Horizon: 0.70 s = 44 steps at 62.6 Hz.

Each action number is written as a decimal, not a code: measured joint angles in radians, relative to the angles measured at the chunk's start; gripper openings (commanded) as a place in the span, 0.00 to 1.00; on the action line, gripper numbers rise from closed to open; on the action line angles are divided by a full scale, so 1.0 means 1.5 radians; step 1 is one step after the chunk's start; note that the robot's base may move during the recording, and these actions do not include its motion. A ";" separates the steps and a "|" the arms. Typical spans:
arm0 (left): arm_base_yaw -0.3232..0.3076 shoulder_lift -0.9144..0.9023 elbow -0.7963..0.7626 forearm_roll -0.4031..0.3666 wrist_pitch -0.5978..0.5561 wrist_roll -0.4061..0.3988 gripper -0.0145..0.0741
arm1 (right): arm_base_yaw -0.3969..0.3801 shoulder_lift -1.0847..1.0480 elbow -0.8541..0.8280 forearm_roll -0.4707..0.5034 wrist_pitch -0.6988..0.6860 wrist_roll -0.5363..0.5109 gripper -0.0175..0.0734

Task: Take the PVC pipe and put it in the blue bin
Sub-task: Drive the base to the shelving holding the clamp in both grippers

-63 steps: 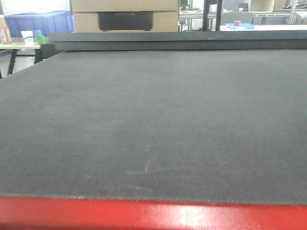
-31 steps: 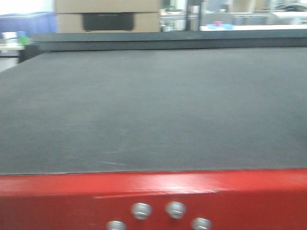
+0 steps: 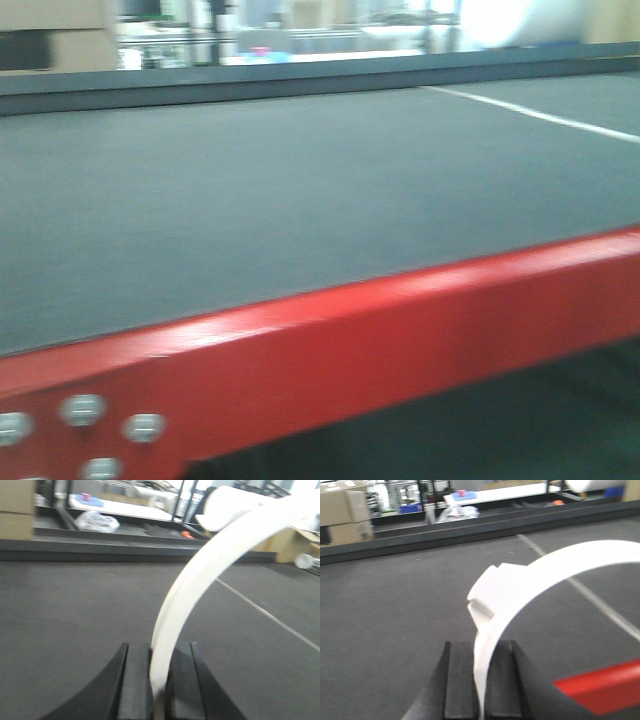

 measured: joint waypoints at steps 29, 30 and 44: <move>0.000 0.000 0.000 0.000 0.000 0.000 0.04 | 0.000 0.000 0.000 0.000 0.000 0.000 0.01; 0.000 0.000 0.000 0.000 0.000 0.000 0.04 | 0.000 0.000 0.000 0.000 0.000 0.000 0.01; 0.000 0.000 0.000 0.000 0.000 0.000 0.04 | 0.000 0.000 0.000 0.000 0.000 0.000 0.01</move>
